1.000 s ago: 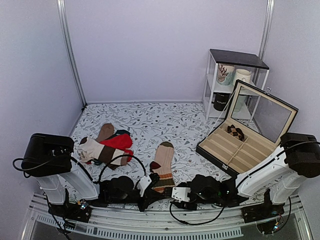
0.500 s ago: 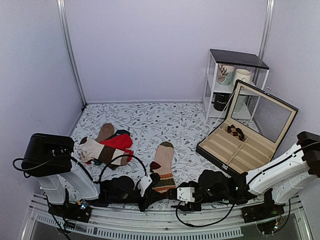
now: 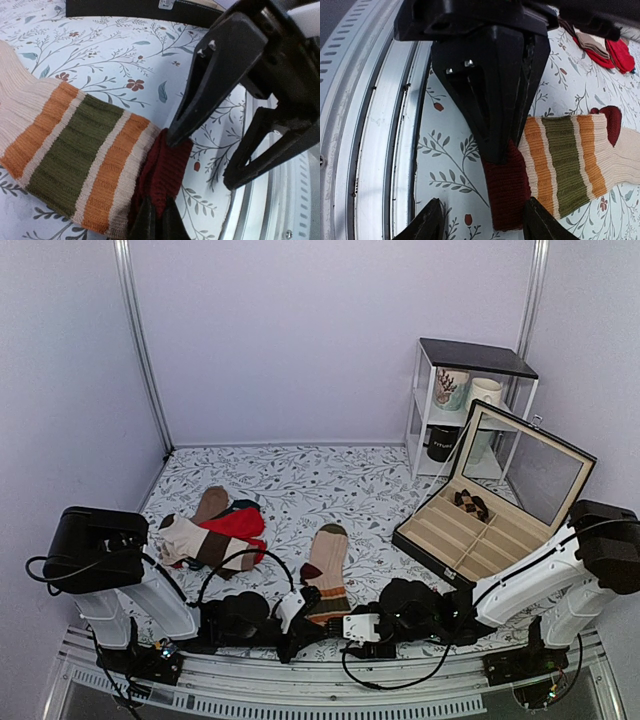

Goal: Roll the socks
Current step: Roll a pair of socks at the center of the board.

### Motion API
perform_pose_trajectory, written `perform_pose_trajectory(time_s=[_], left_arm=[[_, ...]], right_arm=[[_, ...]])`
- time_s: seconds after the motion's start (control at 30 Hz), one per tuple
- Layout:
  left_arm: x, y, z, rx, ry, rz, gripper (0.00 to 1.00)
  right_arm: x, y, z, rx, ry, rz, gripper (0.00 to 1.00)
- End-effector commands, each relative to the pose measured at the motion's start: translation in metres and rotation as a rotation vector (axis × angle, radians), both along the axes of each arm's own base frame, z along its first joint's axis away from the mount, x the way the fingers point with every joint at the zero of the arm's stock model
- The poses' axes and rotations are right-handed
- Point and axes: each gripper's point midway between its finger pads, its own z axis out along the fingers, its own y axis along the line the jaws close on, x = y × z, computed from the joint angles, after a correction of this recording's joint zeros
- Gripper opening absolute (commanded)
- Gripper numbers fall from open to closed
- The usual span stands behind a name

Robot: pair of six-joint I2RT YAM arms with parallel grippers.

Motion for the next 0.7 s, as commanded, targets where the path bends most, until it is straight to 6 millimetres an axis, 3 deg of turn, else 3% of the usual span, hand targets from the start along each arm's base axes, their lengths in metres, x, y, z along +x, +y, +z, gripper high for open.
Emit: perform_pose_trajectory(time_s=[0.0,0.23,0.47,0.67], left_arm=[[-0.028,0.068,-0.092,0.393,0.134,-0.046,0.00],[-0.029,0.068,-0.094,0.397,0.140,-0.050,0.00],[-0.026,0.063,-0.085,0.373,0.120,-0.049,0.02],[-0.014,0.055,-0.046,0.313,-0.003,-0.023,0.38]], right_arm=[[0.002,-0.003,-0.019,-0.051,0.026,-0.023,0.55],[-0.001,-0.006,-0.027,-0.065,0.064,-0.036,0.50],[-0.001,-0.014,-0.044,-0.115,0.126,-0.096,0.35],[-0.002,-0.020,-0.051,-0.131,0.295,-0.175,0.22]])
